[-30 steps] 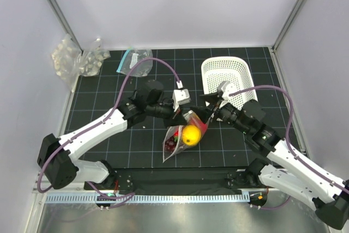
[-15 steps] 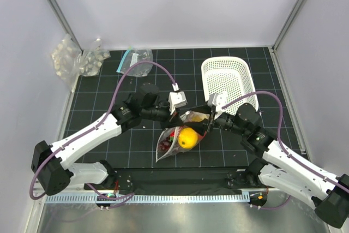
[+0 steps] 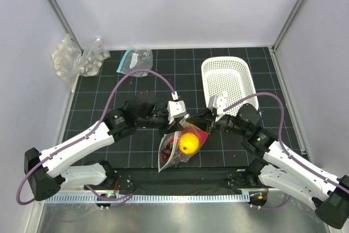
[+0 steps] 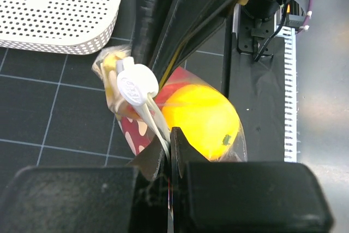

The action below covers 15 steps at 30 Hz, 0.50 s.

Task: Place the food in the zip-top bag and seal the zipper
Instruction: Zip the zipper food storage bag at the center of the board.

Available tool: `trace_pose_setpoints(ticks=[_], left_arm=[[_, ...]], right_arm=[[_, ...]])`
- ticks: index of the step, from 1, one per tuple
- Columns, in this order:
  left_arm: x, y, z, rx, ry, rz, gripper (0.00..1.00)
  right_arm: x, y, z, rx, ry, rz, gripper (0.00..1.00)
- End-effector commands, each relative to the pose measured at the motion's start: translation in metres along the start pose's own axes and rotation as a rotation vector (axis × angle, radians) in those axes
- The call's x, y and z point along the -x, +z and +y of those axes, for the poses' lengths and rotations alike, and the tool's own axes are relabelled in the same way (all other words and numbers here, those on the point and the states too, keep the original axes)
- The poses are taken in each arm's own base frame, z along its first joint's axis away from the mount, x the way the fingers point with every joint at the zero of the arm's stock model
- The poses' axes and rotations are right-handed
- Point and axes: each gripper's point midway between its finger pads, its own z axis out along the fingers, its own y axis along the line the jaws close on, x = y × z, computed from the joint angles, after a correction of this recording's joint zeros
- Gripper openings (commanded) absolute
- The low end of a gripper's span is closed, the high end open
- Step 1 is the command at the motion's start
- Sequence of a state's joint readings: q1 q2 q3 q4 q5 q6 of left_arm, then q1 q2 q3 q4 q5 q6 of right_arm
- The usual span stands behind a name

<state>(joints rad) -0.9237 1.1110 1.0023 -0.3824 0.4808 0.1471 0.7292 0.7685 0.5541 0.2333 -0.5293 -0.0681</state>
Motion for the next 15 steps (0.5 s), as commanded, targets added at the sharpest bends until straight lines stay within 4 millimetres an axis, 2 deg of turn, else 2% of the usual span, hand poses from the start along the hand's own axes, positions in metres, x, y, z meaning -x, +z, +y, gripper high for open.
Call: trace_pose_setpoints(ticks=[1, 3, 6, 9, 10, 11, 13, 15], left_arm=[[0.021, -0.006, -0.004, 0.000, 0.061, -0.056, 0.00], [0.019, -0.006, 0.000, 0.022, 0.057, -0.047, 0.00], [0.017, -0.004, 0.008, 0.065, 0.048, -0.036, 0.00], [0.016, -0.006, 0.021, 0.143, 0.033, -0.039, 0.17], [0.019, -0.007, 0.023, 0.158, 0.040, -0.055, 0.31], [0.018, -0.008, 0.025, 0.171, 0.039, -0.057, 0.36], [0.023, -0.010, 0.024, 0.175, 0.061, -0.088, 0.44], [0.029, -0.015, 0.021, 0.177, 0.087, -0.118, 0.46]], right_arm=[[0.031, -0.004, 0.007, 0.037, -0.053, -0.086, 0.11], [0.032, -0.005, 0.013, 0.071, -0.048, -0.088, 0.02], [0.034, -0.005, 0.007, 0.030, -0.036, -0.088, 0.01], [0.032, -0.004, -0.012, -0.077, -0.002, -0.079, 0.01], [0.031, -0.004, -0.015, -0.091, 0.007, -0.075, 0.01], [0.029, -0.003, -0.016, -0.098, 0.016, -0.073, 0.01], [0.027, -0.002, -0.019, -0.113, 0.024, -0.070, 0.01], [0.027, -0.002, -0.019, -0.116, 0.028, -0.073, 0.01]])
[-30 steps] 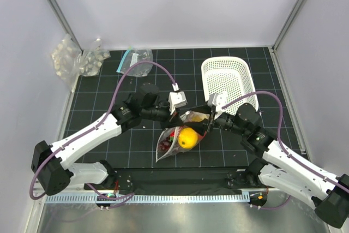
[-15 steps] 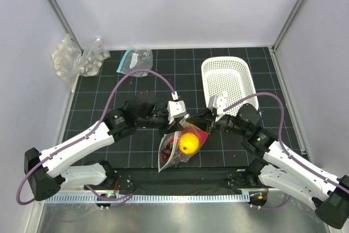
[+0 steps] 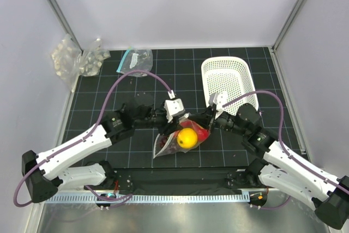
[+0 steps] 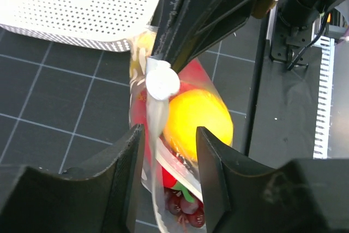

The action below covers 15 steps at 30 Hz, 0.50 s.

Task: Place the food in the zip-top bag and seal the zipper
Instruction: Zip the zipper food storage bag at the center of the board.

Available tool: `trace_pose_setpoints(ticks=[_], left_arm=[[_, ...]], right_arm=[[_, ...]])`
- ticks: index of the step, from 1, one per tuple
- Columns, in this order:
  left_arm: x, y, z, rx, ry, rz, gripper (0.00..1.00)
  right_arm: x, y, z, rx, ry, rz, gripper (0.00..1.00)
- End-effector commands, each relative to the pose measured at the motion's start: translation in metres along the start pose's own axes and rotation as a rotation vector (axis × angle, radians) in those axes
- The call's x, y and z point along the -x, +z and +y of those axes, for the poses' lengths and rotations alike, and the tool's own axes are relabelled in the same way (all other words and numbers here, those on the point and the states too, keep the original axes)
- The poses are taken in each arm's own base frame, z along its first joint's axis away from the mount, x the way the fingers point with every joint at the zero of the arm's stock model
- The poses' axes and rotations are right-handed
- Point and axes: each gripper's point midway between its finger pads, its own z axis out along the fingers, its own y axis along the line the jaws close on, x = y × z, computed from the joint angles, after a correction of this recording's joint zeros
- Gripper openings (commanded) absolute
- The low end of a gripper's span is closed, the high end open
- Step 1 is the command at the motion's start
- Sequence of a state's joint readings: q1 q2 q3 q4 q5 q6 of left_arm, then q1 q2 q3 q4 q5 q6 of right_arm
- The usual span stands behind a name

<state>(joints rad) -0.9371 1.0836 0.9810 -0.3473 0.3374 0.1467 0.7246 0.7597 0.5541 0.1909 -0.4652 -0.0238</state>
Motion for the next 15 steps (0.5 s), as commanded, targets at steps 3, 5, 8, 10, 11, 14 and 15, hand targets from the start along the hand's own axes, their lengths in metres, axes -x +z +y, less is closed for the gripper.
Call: trace_pose_setpoints(ticks=[3, 5, 8, 10, 11, 14, 15], left_arm=[[0.034, -0.014, 0.002, 0.050, 0.092, -0.150, 0.47], [0.037, -0.014, 0.000, 0.054, 0.112, -0.179, 0.48], [0.043, -0.017, -0.003, 0.063, 0.165, -0.228, 0.48], [0.051, -0.019, -0.005, 0.070, 0.196, -0.270, 0.47], [0.051, -0.020, -0.002, 0.089, 0.199, -0.275, 0.48], [0.052, -0.018, 0.000, 0.101, 0.216, -0.293, 0.47], [0.053, -0.017, 0.000, 0.100, 0.222, -0.300, 0.47]], right_arm=[[0.035, 0.003, -0.008, -0.041, -0.027, -0.104, 0.01], [0.034, 0.005, -0.007, -0.031, -0.003, -0.097, 0.01], [0.032, 0.008, -0.007, -0.028, 0.022, -0.083, 0.01], [0.034, 0.010, -0.007, -0.024, 0.038, -0.085, 0.01], [0.033, 0.010, -0.006, -0.019, 0.041, -0.082, 0.01], [0.032, 0.011, -0.007, -0.024, 0.051, -0.078, 0.01], [0.032, 0.011, -0.007, -0.022, 0.053, -0.076, 0.01]])
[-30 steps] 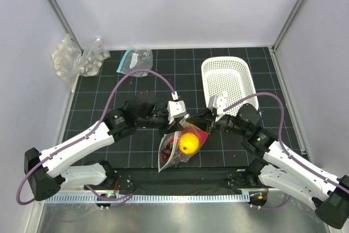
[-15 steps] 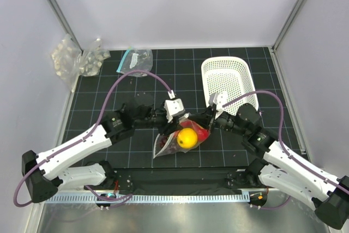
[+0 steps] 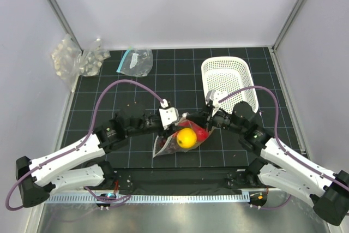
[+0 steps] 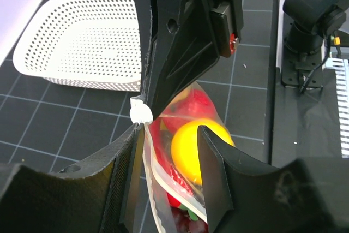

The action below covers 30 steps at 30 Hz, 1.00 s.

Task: Place the food in the zip-top bag and seal the zipper
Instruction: Zip the zipper food storage bag at the center of the board.

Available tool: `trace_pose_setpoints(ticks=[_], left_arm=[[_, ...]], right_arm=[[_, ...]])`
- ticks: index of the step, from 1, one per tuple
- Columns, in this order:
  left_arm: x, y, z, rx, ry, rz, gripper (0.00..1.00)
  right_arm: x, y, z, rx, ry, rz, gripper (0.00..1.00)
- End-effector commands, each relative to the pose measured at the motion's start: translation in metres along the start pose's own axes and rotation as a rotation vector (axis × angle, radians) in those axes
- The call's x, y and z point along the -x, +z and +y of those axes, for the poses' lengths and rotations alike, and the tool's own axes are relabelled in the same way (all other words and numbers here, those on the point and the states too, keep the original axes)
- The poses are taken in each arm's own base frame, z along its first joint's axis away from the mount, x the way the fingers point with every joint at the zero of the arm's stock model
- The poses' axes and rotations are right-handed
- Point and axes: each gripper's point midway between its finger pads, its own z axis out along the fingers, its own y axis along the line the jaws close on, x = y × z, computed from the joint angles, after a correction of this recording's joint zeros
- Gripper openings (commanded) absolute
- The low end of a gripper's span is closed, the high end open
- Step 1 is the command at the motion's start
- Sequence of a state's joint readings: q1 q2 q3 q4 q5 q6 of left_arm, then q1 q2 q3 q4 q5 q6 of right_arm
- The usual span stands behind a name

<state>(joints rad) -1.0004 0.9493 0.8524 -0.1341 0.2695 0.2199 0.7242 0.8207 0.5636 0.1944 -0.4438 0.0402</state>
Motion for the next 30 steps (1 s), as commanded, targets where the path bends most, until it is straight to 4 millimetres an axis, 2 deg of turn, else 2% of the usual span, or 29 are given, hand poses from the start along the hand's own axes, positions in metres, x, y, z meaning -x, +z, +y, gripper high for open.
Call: trace_pose_setpoints(ticks=[1, 4, 12, 19, 22, 26, 30], left_arm=[[0.025, 0.002, 0.011, 0.048, 0.065, -0.104, 0.47], [0.025, 0.005, 0.011, 0.051, 0.066, -0.103, 0.45], [0.034, 0.009, 0.026, 0.131, 0.104, -0.159, 0.43], [0.026, 0.016, 0.031, 0.152, 0.103, -0.124, 0.38], [0.020, 0.020, 0.035, 0.167, 0.107, -0.097, 0.27], [0.017, 0.020, 0.036, 0.171, 0.099, -0.077, 0.23], [0.018, 0.016, 0.040, 0.195, 0.101, -0.076, 0.01]], right_arm=[[0.045, 0.001, 0.003, 0.007, -0.032, -0.122, 0.01], [0.046, 0.001, 0.003, 0.009, -0.033, -0.123, 0.01], [0.047, 0.000, 0.006, 0.025, -0.033, -0.129, 0.01], [0.048, 0.000, 0.007, 0.030, -0.035, -0.132, 0.01], [0.048, -0.001, 0.008, 0.030, -0.036, -0.133, 0.01], [0.049, -0.001, 0.007, 0.022, -0.034, -0.135, 0.01], [0.048, -0.001, 0.007, 0.025, -0.040, -0.136, 0.01]])
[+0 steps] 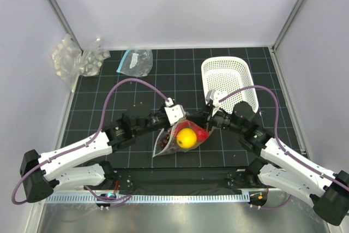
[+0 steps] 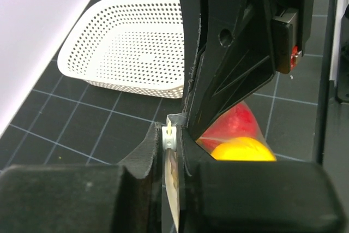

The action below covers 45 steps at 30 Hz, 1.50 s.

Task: Place the food in the zip-top bag and seal the zipper
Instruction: Zip the zipper food storage bag at the center of the board.

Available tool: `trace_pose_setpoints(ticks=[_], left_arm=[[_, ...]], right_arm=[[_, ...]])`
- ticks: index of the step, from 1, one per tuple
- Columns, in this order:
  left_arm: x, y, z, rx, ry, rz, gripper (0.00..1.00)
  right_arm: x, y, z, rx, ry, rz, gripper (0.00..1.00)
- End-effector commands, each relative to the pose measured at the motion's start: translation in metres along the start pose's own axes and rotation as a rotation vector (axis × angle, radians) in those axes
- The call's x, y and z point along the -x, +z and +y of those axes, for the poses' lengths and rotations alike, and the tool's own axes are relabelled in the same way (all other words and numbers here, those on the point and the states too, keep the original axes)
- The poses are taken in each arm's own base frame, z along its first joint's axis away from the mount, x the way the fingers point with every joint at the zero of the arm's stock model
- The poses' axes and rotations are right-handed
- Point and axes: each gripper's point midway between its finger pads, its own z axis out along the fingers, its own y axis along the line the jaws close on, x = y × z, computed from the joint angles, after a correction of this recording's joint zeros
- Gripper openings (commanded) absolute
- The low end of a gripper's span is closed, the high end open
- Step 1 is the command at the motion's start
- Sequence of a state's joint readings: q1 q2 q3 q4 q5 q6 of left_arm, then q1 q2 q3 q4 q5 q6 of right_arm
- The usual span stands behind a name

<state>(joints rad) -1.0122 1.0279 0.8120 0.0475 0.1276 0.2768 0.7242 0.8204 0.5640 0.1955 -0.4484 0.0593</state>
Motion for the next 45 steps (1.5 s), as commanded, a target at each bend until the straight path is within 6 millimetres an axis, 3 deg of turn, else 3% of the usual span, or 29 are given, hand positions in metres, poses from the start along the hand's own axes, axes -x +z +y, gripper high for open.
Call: trace_pose_setpoints(ticks=[1, 3, 4, 5, 6, 8, 10, 16, 20, 29, 36, 41, 42, 43, 45], left_arm=[[0.022, -0.004, 0.014, 0.057, 0.027, -0.056, 0.00], [0.025, -0.008, 0.013, 0.055, 0.028, -0.066, 0.00], [0.026, -0.009, 0.012, 0.049, 0.026, -0.073, 0.00], [0.030, -0.012, 0.010, 0.041, 0.020, -0.084, 0.00], [0.032, -0.013, 0.009, 0.033, 0.017, -0.091, 0.00], [0.036, -0.017, 0.001, -0.007, 0.009, -0.110, 0.00], [0.037, -0.019, -0.007, -0.052, 0.003, -0.111, 0.00], [0.038, -0.018, -0.026, -0.167, -0.010, -0.095, 0.00], [0.042, -0.021, -0.030, -0.191, -0.031, -0.092, 0.00], [0.059, -0.037, -0.031, -0.193, -0.061, -0.142, 0.00], [0.059, -0.036, -0.034, -0.207, -0.069, -0.139, 0.00], [0.059, -0.035, -0.036, -0.221, -0.076, -0.137, 0.00], [0.059, -0.035, -0.036, -0.219, -0.076, -0.137, 0.00], [0.059, -0.034, -0.036, -0.223, -0.078, -0.136, 0.00], [0.059, -0.034, -0.036, -0.217, -0.079, -0.134, 0.00]], right_arm=[[0.047, -0.001, 0.007, 0.023, -0.060, -0.134, 0.01], [0.045, -0.002, 0.010, 0.043, -0.083, -0.130, 0.02], [0.048, -0.004, 0.011, 0.048, -0.093, -0.137, 0.10], [0.048, -0.005, 0.012, 0.050, -0.107, -0.140, 0.34], [0.046, -0.006, 0.013, 0.053, -0.111, -0.140, 0.46], [0.050, -0.010, 0.014, 0.055, -0.136, -0.162, 0.60], [0.050, -0.012, 0.017, 0.062, -0.141, -0.168, 0.63], [0.049, -0.016, 0.029, 0.132, -0.186, -0.171, 0.60], [0.049, -0.013, 0.034, 0.171, -0.187, -0.147, 0.53], [0.041, -0.007, 0.034, 0.197, -0.181, -0.105, 0.47], [0.037, -0.002, 0.037, 0.232, -0.162, -0.076, 0.40], [0.036, 0.001, 0.041, 0.260, -0.139, -0.065, 0.23], [0.035, 0.001, 0.042, 0.269, -0.132, -0.058, 0.17], [0.036, 0.002, 0.043, 0.275, -0.130, -0.059, 0.03], [0.035, 0.003, 0.044, 0.281, -0.116, -0.049, 0.01]])
